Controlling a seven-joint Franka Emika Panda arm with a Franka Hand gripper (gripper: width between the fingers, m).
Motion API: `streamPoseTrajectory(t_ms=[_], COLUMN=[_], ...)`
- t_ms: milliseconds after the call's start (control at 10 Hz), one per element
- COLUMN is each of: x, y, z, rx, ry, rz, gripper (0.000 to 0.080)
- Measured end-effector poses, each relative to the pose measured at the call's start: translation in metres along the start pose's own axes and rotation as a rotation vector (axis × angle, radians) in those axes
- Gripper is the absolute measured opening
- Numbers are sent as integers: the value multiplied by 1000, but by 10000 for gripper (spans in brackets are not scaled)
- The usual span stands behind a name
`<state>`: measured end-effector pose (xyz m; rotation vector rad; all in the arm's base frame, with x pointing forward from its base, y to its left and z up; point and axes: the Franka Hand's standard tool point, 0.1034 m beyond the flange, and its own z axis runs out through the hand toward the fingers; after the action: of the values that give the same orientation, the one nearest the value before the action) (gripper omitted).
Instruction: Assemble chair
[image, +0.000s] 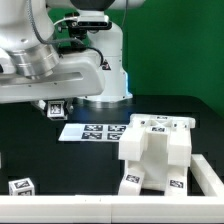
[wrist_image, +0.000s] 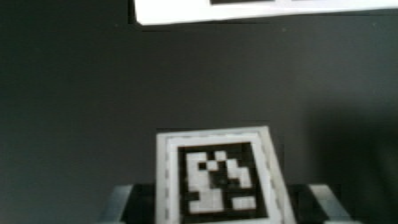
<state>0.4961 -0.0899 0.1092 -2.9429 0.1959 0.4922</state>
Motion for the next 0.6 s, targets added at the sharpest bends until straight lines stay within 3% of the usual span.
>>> streamPoseTrajectory(t_ms=[300,400,600], x=[24,27,28], y=[-86,-95,-89], z=[-50,-53,-53], rx=[-17,-27,-48], ry=[211,317,465], rz=[-10,-37,-33], gripper=[281,281,281])
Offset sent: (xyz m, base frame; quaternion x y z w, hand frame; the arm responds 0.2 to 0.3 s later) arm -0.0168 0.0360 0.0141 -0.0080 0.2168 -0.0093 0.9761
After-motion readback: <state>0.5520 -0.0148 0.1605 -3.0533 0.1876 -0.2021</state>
